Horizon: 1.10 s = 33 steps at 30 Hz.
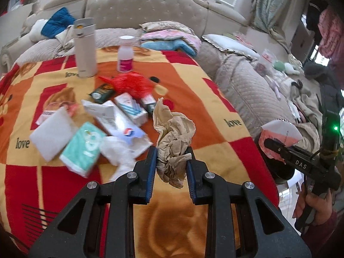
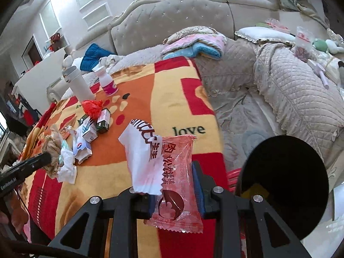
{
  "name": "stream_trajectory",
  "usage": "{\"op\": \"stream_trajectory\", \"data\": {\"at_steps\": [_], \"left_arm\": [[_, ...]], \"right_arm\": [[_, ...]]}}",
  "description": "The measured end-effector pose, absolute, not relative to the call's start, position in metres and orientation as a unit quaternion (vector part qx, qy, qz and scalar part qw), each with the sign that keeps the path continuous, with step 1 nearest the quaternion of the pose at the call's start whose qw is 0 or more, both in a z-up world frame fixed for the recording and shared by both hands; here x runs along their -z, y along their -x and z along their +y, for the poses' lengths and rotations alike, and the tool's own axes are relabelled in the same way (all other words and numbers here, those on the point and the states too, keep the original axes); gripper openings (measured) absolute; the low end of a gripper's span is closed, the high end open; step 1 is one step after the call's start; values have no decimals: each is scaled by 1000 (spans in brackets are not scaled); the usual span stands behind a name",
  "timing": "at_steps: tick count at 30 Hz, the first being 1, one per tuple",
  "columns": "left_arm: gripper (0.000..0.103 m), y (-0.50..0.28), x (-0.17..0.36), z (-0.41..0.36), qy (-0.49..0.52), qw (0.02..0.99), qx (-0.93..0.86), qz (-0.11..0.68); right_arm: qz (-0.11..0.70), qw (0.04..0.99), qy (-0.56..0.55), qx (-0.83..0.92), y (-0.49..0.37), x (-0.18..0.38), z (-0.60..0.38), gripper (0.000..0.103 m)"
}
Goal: Collect trash
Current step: 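Carry the brown paper and pink wrapper with both tools over the black bin, then open the right tool to drop the wrapper while the left tool drops the paper into the bin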
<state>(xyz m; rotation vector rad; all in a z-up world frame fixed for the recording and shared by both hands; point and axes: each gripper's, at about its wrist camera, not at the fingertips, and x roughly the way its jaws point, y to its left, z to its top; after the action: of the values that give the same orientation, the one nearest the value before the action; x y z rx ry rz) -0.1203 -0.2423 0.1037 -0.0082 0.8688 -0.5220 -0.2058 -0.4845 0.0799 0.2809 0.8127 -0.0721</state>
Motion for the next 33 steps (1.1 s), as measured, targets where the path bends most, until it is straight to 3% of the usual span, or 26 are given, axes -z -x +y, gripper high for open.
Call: {"op": "stream_trajectory", "data": {"at_steps": [33], "left_arm": [[23,164,-86,-438,-72,813,387,429]], "right_arm": [[423,863,-213,176,263,-26,-631,28]]}}
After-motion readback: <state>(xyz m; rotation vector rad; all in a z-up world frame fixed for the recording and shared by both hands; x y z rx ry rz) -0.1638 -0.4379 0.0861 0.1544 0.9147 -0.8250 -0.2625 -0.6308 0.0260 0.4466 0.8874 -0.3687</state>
